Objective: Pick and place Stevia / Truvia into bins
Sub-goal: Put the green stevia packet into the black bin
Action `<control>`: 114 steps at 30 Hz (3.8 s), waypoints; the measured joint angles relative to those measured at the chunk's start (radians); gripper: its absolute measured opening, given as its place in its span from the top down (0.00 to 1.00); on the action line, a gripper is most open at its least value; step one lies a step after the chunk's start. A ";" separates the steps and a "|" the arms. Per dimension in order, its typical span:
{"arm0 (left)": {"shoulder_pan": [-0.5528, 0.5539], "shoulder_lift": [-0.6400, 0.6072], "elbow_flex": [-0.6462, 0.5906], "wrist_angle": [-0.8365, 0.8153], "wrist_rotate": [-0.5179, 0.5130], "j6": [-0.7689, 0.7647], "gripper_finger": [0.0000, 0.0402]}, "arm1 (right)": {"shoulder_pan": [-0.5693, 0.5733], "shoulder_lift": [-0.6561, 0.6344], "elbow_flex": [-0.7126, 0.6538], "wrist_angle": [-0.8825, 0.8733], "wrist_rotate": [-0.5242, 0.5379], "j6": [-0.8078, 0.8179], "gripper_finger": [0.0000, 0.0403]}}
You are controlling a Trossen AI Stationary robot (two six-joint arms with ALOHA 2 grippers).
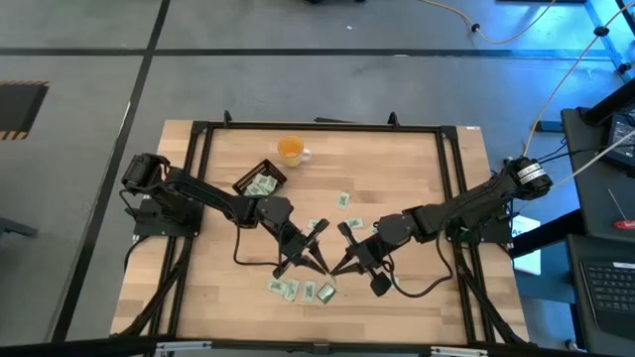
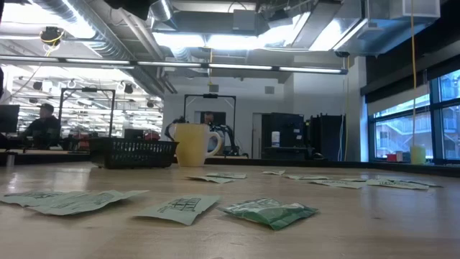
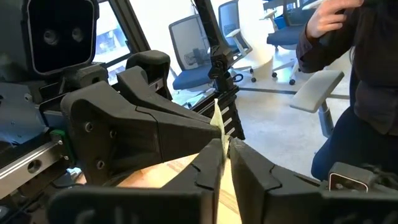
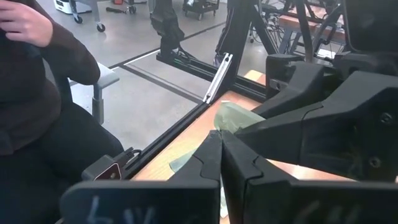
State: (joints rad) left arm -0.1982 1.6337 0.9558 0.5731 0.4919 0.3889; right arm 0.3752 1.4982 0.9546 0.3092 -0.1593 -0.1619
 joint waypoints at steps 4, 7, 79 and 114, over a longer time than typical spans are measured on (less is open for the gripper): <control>0.000 0.000 0.000 -0.010 0.000 0.000 0.99 | 0.000 0.000 0.000 -0.006 0.000 0.002 0.97; 0.000 0.000 0.000 -0.034 -0.001 0.000 0.99 | 0.000 0.001 0.000 -0.016 0.000 0.004 0.94; 0.117 -0.062 0.000 -1.438 -1.257 -0.614 0.88 | 0.239 0.157 -0.027 -0.785 0.193 0.999 0.74; 0.060 -0.089 0.000 -1.411 -1.238 -0.638 0.93 | 0.243 0.266 -0.026 -0.841 0.190 1.010 0.89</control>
State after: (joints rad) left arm -0.1379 1.5448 0.9562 -0.8384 -0.7456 -0.2493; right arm 0.6177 1.7638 0.9291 -0.5320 0.0309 0.8484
